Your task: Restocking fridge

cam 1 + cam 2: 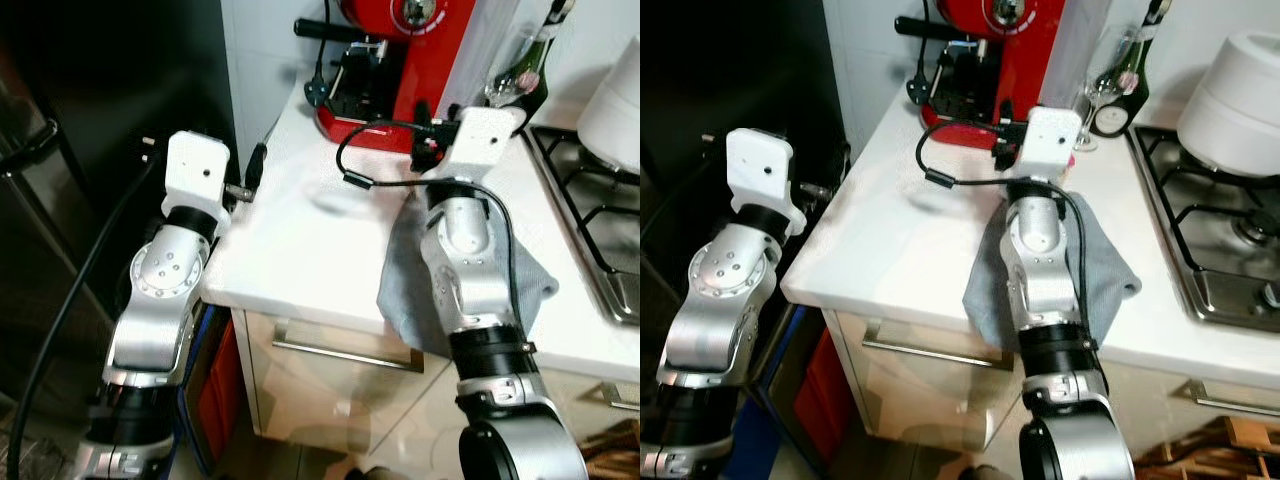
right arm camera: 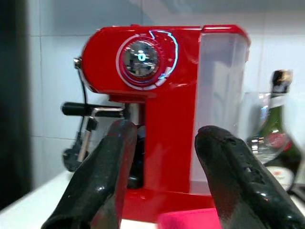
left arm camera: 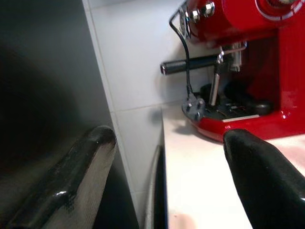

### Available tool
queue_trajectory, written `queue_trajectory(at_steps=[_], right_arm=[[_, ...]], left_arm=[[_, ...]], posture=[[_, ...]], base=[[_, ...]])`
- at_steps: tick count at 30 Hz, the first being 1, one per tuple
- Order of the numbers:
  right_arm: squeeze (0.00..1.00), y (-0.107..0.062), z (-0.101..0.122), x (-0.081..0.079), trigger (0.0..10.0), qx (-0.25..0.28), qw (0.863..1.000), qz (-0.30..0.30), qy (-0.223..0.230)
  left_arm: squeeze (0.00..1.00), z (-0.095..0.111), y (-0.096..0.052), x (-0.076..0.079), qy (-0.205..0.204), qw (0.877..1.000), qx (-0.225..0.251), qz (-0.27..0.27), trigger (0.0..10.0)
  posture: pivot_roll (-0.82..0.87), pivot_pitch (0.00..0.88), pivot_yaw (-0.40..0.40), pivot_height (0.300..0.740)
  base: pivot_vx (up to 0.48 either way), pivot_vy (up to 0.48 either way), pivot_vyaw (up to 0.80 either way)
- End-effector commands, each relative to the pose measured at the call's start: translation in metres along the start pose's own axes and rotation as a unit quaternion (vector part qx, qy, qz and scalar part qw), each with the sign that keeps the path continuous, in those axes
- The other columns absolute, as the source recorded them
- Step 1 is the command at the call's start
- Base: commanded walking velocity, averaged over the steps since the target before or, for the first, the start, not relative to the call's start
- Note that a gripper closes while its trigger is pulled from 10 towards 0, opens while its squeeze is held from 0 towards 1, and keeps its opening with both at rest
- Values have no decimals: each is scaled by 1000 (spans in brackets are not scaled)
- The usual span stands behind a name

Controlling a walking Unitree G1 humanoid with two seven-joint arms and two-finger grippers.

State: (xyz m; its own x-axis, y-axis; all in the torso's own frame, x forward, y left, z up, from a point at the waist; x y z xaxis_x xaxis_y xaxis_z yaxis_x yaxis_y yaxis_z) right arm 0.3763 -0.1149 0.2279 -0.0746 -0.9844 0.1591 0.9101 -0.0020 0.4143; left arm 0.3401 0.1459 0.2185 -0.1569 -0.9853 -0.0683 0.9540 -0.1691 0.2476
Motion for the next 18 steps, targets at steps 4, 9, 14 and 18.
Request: queue_trajectory(at_steps=[4,9,14,18], right_arm=[[1000,-15,-2,8,10000,32,996,-11,-84],[1000,-41,-24,37,10000,2,984,-75,-164],[1000,-55,-37,51,10000,-23,981,-97,-168],[1000,-67,-67,69,10000,-104,982,-138,-73]], left_arm=[[0,-2,6,4,-14,1000,5,-6,10000],[0,-13,19,0,-24,999,-19,-25,10000],[1000,-10,28,-1,-37,999,-12,-32,10000],[1000,-8,34,1,-34,999,-5,-31,10000]], posture=[[5,0,-44,740],[-5,0,-42,740],[-31,0,-30,740],[-55,0,-27,740]], base=[[0,0,0],[0,0,0],[0,0,0],[0,0,0]])
Point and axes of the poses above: a point about 5 cm out from each wrist's last joint towards the gripper, its own y axis pointing out of the wrist towards the gripper, its own z axis along the axis of the wrist's last joint, x = y × z, the point moved 3 cm from there along y, pointing out of the wrist towards the gripper, and after that the axes turned 12 degrees about -y, right-handed, at the moved point
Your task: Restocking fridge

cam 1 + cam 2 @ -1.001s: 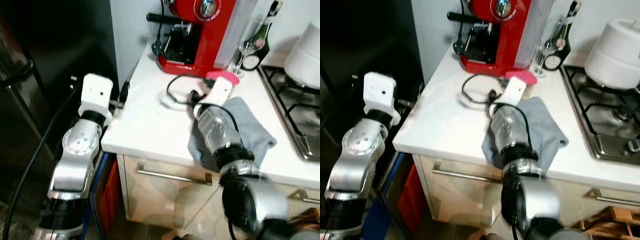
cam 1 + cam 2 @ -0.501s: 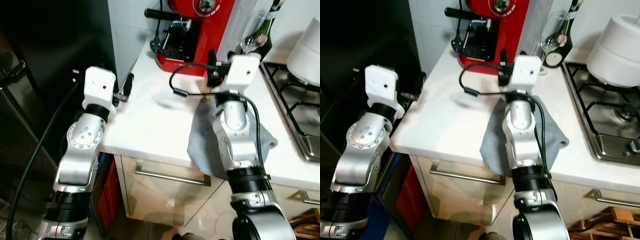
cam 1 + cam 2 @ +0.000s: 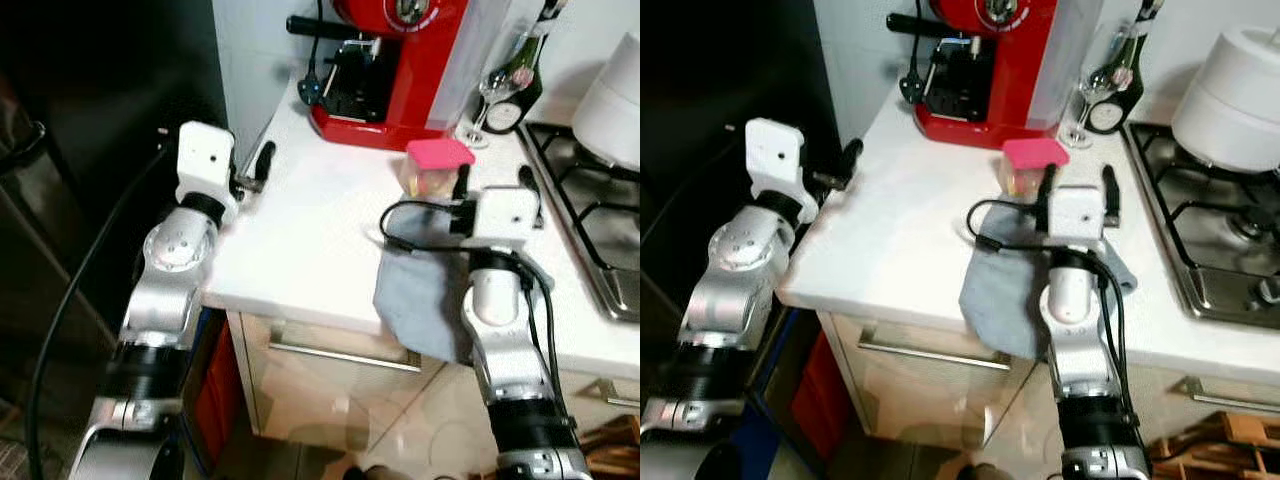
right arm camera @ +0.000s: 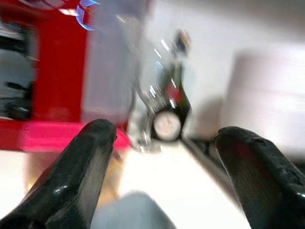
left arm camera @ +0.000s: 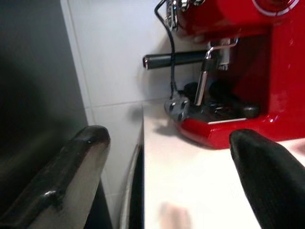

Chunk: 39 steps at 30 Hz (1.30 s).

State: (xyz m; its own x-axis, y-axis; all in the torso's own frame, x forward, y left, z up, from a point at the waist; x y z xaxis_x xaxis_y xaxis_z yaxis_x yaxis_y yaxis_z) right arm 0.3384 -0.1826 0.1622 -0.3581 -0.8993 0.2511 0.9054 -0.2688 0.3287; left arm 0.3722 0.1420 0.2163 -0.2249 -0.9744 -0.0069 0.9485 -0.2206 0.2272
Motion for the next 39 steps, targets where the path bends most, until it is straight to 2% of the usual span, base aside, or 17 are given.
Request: queue_trajectory(at_steps=[1,2,3,5,8,14,19,20,21,22,24,27,33,39], right_arm=[[1000,-2,-16,10,10000,-36,999,-16,24],[1000,-2,-8,9,10000,-14,1000,-11,15],[1000,-2,-8,9,10000,-14,1000,-11,15],[1000,-2,1,6,10000,4,1000,-7,10],[1000,-1,4,0,10000,6,1000,-2,17],[1000,0,8,-9,10000,12,999,17,28],[1000,-1,11,-16,10000,17,999,36,13],[882,-1,13,-17,10000,26,999,46,3],[882,-1,15,-18,10000,33,998,49,-1],[0,0,14,-18,10000,27,998,50,-6],[0,1,11,-19,10000,9,999,49,-10],[0,1,13,-11,10000,17,999,33,0],[0,1,11,-1,10000,18,999,27,-19],[0,-1,14,-4,10000,30,998,35,-35]], left_arm=[[1000,2,4,4,8,1000,6,-7,10000],[1000,2,6,5,12,1000,8,-8,10000],[1000,2,6,5,12,1000,8,-8,10000],[1000,-2,9,6,-11,1000,-3,-1,10000],[1000,0,15,14,-4,1000,4,-22,10000],[1000,-1,21,15,-3,999,-1,-36,10000],[1000,-2,23,16,-4,999,-1,-46,10000],[145,-1,25,19,-2,999,3,-52,10000],[145,-1,25,20,-2,998,4,-55,10000],[0,-1,26,20,-2,999,3,-54,10000],[0,-4,27,19,-1,999,-2,-54,10000],[0,-8,30,15,-17,999,-9,-50,10000],[0,-12,41,13,-27,998,-18,-48,10000],[0,-10,49,5,-30,998,-23,-42,10000]], posture=[[-55,0,-27,740],[-68,0,-21,740],[-68,0,-21,740],[-75,0,-18,740],[-71,0,-12,740],[-80,0,-4,740],[-93,0,6,740],[-98,0,8,740],[-98,0,8,740],[-105,0,15,740],[-108,0,16,740],[-129,0,17,725],[-150,0,22,691],[-175,0,48,663]], base=[[0,0,0],[0,0,0],[0,0,0],[0,0,0],[0,0,0],[0,0,0],[0,0,0],[0,0,0],[0,0,0],[0,0,0],[0,0,0],[0,0,0],[0,0,0],[0,0,0]])
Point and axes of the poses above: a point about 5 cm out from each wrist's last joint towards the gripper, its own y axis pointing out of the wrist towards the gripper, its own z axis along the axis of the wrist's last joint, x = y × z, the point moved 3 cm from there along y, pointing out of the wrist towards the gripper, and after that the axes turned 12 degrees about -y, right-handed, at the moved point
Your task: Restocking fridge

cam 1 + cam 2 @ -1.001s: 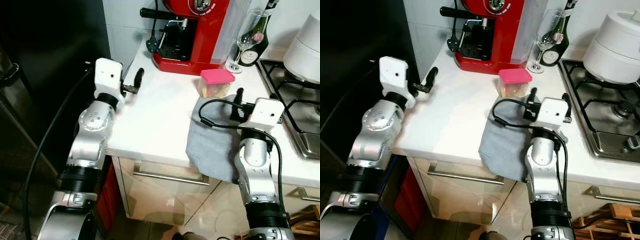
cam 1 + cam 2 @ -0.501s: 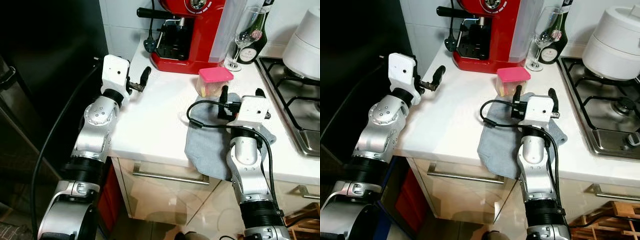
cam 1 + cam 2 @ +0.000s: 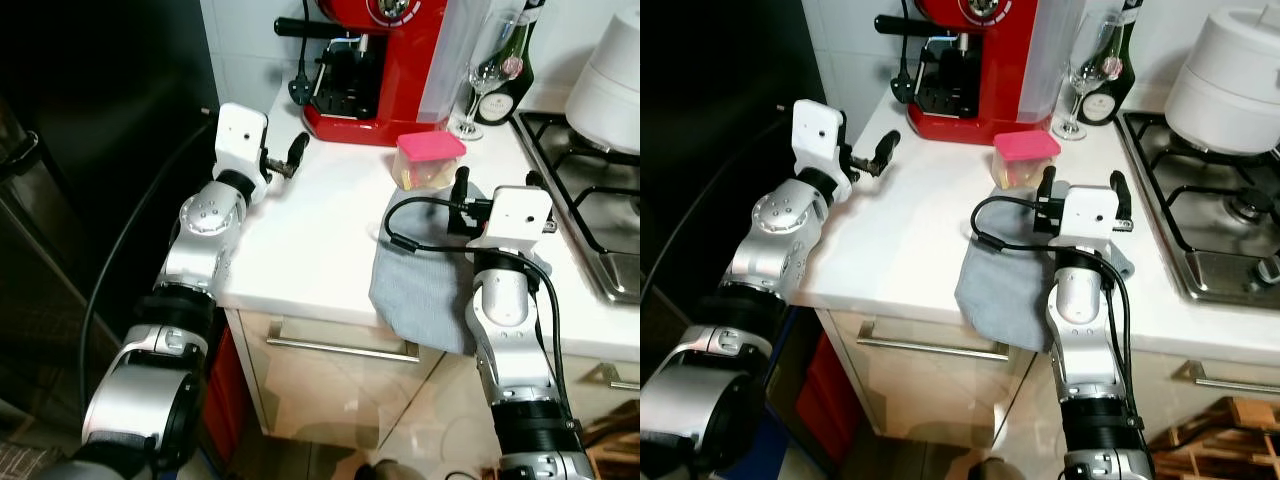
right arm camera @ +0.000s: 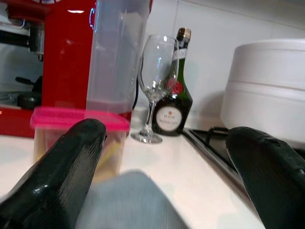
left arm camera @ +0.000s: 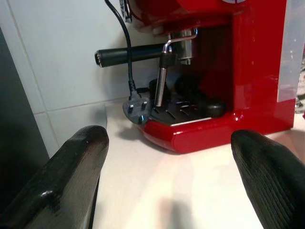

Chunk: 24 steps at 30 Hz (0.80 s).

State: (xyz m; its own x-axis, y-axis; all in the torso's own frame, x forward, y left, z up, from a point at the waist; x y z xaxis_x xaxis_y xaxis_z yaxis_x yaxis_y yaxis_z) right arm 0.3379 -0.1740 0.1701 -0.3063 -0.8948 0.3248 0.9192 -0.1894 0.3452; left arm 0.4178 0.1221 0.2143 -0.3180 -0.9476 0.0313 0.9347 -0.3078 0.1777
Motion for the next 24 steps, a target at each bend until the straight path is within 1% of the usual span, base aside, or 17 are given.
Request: queue_trajectory(at_steps=[1,3,4,5,7,9,10,11,13,14,16,18,19,20,21,22,24], right_arm=[[0,-1,4,2,10000,9,1000,-1,-8],[0,-3,3,-2,10000,-2,1000,3,11],[0,-3,3,-2,10000,-2,1000,3,11],[0,-4,5,-4,10000,-2,1000,5,21],[0,-5,7,-4,10000,0,1000,7,27],[0,-5,7,-4,10000,1,1000,7,27],[0,-5,7,-4,10000,1,1000,7,27],[0,-4,8,-4,10000,4,1000,12,27],[0,-4,9,-5,10000,8,1000,14,25],[0,-2,15,-8,10000,24,999,21,19],[0,-2,17,-10,10000,31,999,25,18],[0,0,31,-14,10000,66,997,36,12],[86,1,39,-15,10000,86,996,38,2],[196,2,45,-16,10000,98,994,37,-2],[224,3,50,-17,10000,106,994,37,-3],[227,5,54,-16,10000,112,993,31,0],[231,6,54,-15,10000,110,994,28,4]], left_arm=[[0,3,1,-4,-2,1000,3,1,10000],[0,4,-2,-7,-10,1000,12,2,10000],[0,4,-2,-7,-10,1000,12,2,10000],[0,4,-9,-7,-22,999,25,6,10000],[0,6,-18,-7,-32,998,46,14,10000],[0,8,-26,-4,-52,996,65,22,10000],[0,8,-26,-4,-52,996,65,22,10000],[0,13,-32,2,-59,994,86,23,10000],[0,16,-34,5,-57,994,96,22,10000],[0,23,-37,9,-52,992,113,21,10000],[0,26,-37,11,-49,992,117,19,10000],[0,30,-39,10,-38,991,124,20,10000],[0,31,-40,9,-34,991,124,23,10000],[0,31,-41,7,-32,991,124,26,10000],[0,32,-41,7,-32,991,123,27,10000],[0,33,-42,7,-28,992,123,28,10000],[0,34,-42,7,-25,992,124,27,10000]], posture=[[-175,0,48,663],[-182,0,59,663],[-182,0,59,663],[-181,0,57,663],[-171,0,50,663],[-157,0,38,663],[-157,0,38,663],[-138,0,24,663],[-128,0,16,663],[-115,0,8,663],[-108,0,4,663],[-102,0,2,663],[-94,0,1,663],[-94,0,1,667],[-94,0,3,672],[-93,0,3,681],[-95,0,5,686]], base=[[0,0,0],[0,0,0],[0,0,0],[0,0,0],[0,0,0],[0,0,0],[0,0,0],[0,0,0],[0,0,0],[0,0,0],[0,0,0],[0,0,-519],[0,0,-556],[0,0,0],[0,0,0],[0,0,0],[0,0,0]])
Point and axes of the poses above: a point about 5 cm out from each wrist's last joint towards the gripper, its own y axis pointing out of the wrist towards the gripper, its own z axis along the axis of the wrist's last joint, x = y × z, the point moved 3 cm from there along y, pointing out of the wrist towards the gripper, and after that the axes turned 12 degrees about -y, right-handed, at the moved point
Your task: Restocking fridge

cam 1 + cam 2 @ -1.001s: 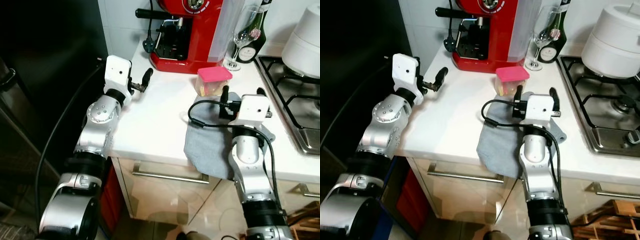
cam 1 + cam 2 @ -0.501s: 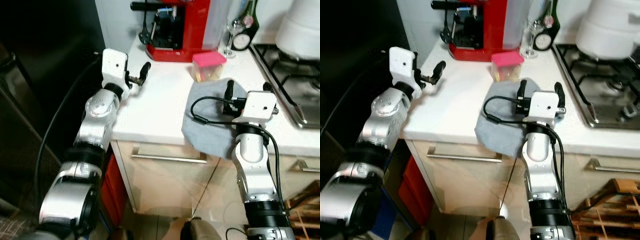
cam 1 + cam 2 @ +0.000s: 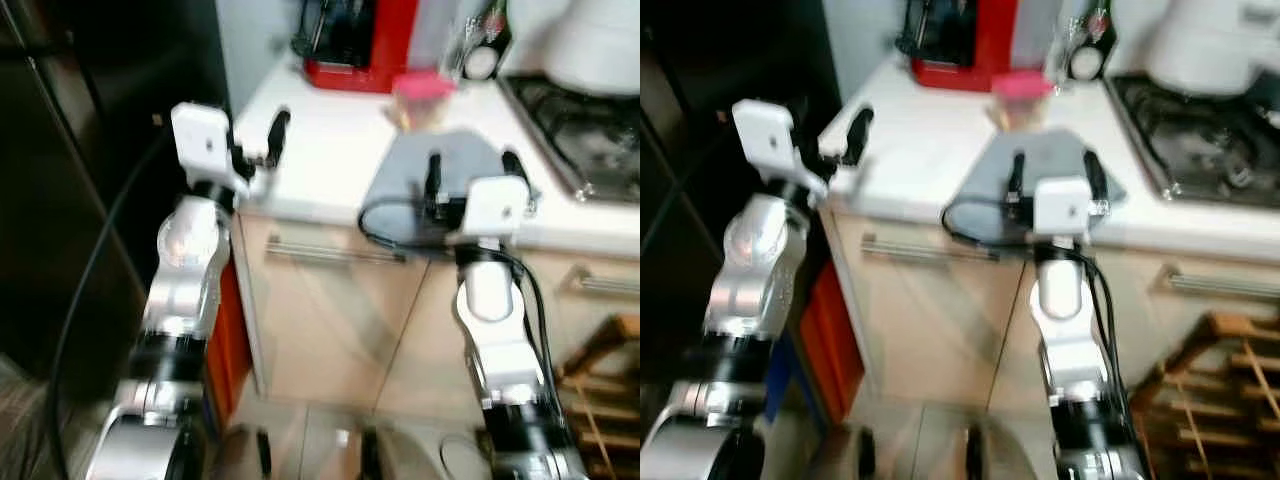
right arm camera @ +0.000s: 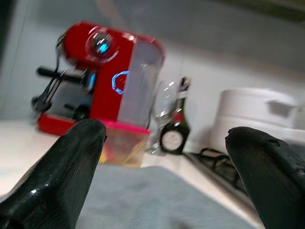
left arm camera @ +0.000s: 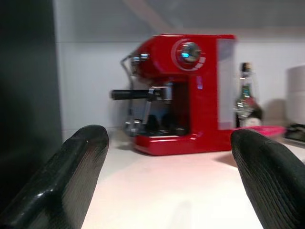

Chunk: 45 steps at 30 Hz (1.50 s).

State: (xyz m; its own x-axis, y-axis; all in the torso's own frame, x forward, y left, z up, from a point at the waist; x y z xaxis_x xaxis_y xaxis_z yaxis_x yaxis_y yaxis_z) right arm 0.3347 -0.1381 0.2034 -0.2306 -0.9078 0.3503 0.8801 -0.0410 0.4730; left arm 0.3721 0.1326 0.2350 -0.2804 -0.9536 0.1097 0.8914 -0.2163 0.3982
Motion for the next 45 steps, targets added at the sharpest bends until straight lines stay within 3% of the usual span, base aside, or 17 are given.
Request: queue_trajectory(at_steps=[1,10,14,24,29,37,40,45], right_arm=[[231,6,7,6,10000,13,1000,-15,1],[231,8,1,11,10000,-5,1000,-21,22],[227,0,-14,6,10000,-42,998,-9,46],[220,2,-11,1,10000,-30,998,0,47],[141,4,-12,-3,10000,-35,999,10,34],[173,7,-8,-3,10000,-26,999,10,33],[98,9,-3,-7,10000,-7,999,17,28],[67,9,-5,-8,10000,-14,999,17,27]], left_arm=[[0,6,1,3,8,1000,6,-3,10000],[0,7,2,8,16,1000,7,-9,10000],[0,-6,-4,11,9,1000,-20,-10,10000],[0,-3,-1,14,17,999,-16,-23,10000],[0,-6,1,15,34,999,-25,-30,10000],[0,-4,2,15,35,999,-19,-30,10000],[0,7,3,15,14,999,10,-28,10000],[0,7,4,14,16,1000,9,-25,10000]], posture=[[-96,0,5,696],[-111,0,0,740],[-109,0,-2,740],[-102,0,1,740],[-101,0,0,740],[-102,0,3,740],[-102,0,1,740],[-100,0,-1,740]], base=[[0,0,0],[0,0,0],[0,0,0],[0,0,0],[0,0,0],[0,0,-800],[85,0,-267],[289,302,0]])
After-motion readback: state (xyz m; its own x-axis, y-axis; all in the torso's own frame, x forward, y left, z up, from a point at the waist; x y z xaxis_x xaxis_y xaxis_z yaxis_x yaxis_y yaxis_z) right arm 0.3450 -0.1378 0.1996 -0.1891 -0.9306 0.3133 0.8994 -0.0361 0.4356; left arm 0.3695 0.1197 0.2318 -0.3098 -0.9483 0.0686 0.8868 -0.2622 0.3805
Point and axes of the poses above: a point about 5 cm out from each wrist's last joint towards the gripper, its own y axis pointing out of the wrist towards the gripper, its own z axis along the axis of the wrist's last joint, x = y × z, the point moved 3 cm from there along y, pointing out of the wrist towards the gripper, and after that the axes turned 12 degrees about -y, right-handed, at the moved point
